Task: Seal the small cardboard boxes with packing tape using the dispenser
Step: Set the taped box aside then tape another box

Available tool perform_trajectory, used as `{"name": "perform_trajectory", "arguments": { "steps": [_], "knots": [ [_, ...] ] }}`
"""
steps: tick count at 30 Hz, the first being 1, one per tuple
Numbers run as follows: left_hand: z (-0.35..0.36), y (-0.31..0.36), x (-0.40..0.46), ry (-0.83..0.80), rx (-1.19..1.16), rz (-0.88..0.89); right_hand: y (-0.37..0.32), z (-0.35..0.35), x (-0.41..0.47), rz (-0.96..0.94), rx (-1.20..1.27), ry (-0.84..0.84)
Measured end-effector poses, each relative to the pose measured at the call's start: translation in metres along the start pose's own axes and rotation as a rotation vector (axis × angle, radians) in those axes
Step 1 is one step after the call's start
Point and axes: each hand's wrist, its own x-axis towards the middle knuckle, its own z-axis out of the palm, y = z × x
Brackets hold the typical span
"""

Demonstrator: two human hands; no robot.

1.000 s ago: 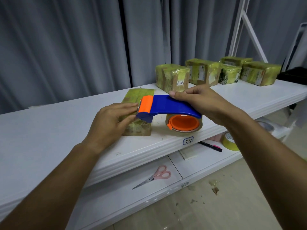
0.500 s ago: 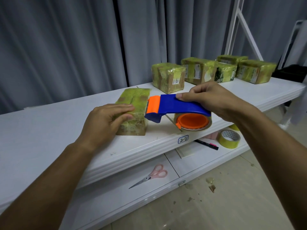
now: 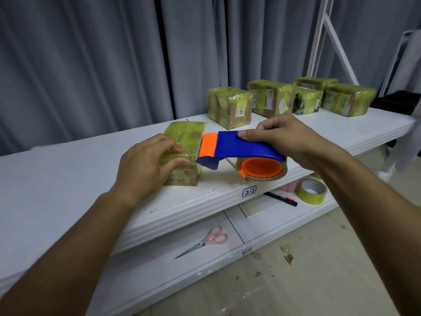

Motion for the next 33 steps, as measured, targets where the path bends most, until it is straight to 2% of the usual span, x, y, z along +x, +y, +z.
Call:
{"name": "perform_trajectory", "arguments": {
  "steps": [8, 12, 17, 25, 33],
  "knots": [
    [-0.002, 0.0, 0.0, -0.011, -0.046, -0.033, 0.001, -0.011, -0.003, 0.035, -0.026, -0.025],
    [-0.003, 0.002, 0.0, -0.026, 0.026, -0.02, -0.005, -0.011, -0.004, 0.031, -0.071, -0.011],
    [-0.007, 0.013, 0.004, -0.125, 0.203, 0.055, -0.018, -0.007, -0.002, 0.059, -0.232, 0.053],
    [-0.007, 0.015, 0.004, -0.133, 0.201, 0.007, -0.045, 0.018, 0.004, 0.06, -0.457, 0.121],
    [-0.006, 0.013, 0.006, -0.145, 0.199, -0.004, -0.06, 0.033, 0.005, -0.034, -0.622, 0.203]
  ]
}}
